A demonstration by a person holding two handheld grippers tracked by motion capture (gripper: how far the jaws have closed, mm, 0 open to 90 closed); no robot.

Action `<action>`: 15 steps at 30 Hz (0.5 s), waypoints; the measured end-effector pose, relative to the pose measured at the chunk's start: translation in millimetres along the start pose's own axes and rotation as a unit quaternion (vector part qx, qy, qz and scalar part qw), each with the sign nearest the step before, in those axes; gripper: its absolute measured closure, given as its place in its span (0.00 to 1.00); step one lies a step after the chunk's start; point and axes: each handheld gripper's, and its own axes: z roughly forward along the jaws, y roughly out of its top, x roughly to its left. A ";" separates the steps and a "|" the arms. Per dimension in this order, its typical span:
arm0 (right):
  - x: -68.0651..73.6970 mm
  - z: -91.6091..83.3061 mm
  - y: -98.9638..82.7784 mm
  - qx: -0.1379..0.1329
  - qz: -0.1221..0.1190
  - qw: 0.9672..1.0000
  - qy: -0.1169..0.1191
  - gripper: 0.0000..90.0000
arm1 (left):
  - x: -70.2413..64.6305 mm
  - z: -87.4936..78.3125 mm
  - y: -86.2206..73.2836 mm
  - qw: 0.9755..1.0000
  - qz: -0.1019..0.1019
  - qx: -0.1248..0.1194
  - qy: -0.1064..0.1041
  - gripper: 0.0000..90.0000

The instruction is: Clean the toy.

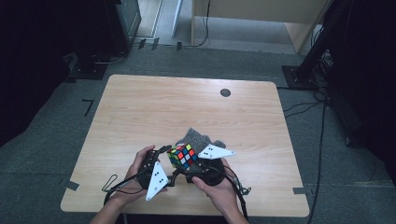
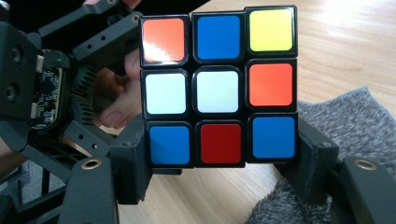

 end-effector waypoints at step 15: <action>-7.5 -21.5 6.2 -0.085 0.029 0.996 0.016 0.26 | 25.0 -4.0 -12.3 0.992 -0.125 -0.002 -0.013 0.38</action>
